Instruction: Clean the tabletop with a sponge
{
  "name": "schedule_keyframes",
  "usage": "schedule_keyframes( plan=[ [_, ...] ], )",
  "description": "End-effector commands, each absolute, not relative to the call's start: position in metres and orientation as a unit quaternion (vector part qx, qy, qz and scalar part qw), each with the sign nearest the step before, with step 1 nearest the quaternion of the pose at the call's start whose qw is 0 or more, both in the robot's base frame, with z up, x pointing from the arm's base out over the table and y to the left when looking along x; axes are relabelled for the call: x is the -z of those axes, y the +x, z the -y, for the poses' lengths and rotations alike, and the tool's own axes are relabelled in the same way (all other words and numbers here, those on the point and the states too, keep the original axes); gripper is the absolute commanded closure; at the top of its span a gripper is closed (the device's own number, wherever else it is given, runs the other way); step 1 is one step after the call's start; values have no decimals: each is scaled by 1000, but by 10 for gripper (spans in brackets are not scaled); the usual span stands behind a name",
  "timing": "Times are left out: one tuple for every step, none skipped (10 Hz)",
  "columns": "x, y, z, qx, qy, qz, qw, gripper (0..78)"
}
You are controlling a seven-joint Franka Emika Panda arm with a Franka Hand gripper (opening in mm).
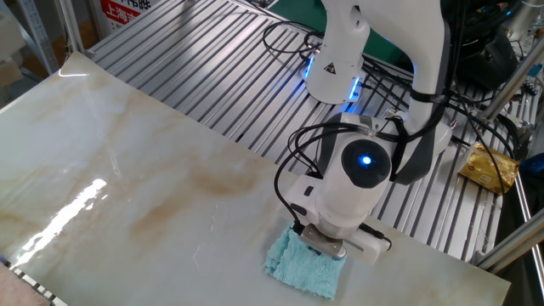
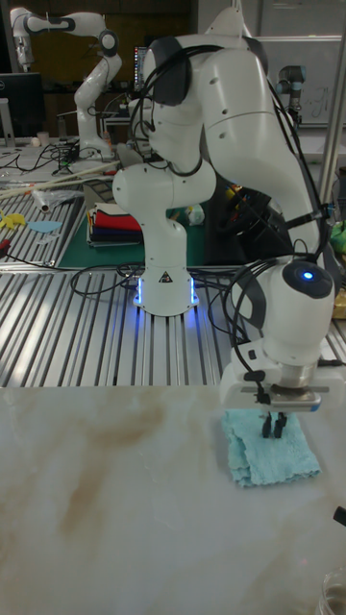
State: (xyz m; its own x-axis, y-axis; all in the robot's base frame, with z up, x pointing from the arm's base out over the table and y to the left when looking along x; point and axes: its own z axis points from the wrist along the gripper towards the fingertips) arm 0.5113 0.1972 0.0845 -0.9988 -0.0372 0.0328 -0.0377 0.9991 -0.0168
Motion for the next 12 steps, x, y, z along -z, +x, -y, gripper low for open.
schedule_keyframes(
  plan=[
    [-86,512,-197,-9,19,1000,15,2],
    [-86,512,-197,-9,19,1000,15,2],
    [-86,512,-197,-9,19,1000,15,2],
    [-86,512,-197,-9,19,1000,15,2],
    [-86,512,-197,-9,19,1000,15,2],
    [-86,512,-197,-9,19,1000,15,2],
    [-86,512,-197,-9,19,1000,15,2],
    [-86,512,-197,-9,19,1000,15,2],
    [-86,512,-197,-9,19,1000,15,2],
    [-78,514,-200,-17,25,999,17,2],
    [-77,514,-199,-17,26,999,18,2],
    [-75,515,-198,-17,26,999,18,2]
  ],
)
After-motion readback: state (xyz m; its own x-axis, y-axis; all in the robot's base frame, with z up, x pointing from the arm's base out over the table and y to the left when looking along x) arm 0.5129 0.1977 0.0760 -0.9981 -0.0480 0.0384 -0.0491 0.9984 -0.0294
